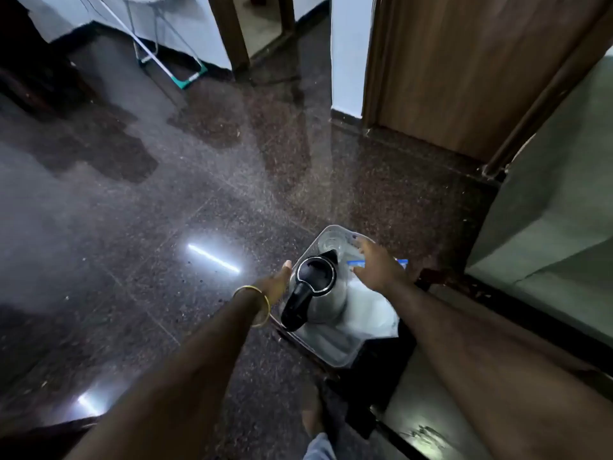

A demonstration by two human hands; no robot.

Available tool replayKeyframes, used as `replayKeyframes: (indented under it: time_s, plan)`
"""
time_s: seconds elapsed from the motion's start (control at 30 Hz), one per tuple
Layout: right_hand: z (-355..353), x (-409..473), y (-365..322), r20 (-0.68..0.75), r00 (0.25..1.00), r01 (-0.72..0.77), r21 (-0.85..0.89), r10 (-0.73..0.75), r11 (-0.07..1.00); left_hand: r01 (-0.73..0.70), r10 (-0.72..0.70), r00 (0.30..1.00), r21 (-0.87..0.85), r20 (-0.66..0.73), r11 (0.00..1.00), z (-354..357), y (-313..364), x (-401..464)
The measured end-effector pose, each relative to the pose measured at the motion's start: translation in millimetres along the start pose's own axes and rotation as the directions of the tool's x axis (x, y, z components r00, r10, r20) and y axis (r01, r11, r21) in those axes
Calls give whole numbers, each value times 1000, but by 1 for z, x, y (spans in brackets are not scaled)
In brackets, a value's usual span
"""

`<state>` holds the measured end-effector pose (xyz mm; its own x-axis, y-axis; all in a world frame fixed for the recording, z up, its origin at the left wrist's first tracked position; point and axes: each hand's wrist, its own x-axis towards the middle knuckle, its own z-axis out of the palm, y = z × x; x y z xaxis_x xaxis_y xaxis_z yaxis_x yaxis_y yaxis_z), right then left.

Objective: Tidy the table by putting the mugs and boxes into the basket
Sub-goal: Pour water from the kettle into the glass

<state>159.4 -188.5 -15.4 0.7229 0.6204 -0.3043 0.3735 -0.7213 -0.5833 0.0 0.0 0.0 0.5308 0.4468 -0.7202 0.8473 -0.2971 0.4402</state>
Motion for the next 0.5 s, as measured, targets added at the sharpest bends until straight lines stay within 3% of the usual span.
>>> replayKeyframes:
  time_s: [0.13,0.2,0.37,0.5]
  plan:
    - [25,60,7,-8,999,-40,-161,40,986,34,-34,999,-8,31,999,10,-17,30]
    - [40,91,12,15,999,-31,-230,35,973,67,-56,994,-123,95,990,18,-24,46]
    - [74,143,31,206,979,50,-293,12,955,-3,92,952,-289,294,957,25,-37,64]
    - [95,167,41,182,983,44,-296,11,954,-36,167,944,-418,283,908,31,-41,69]
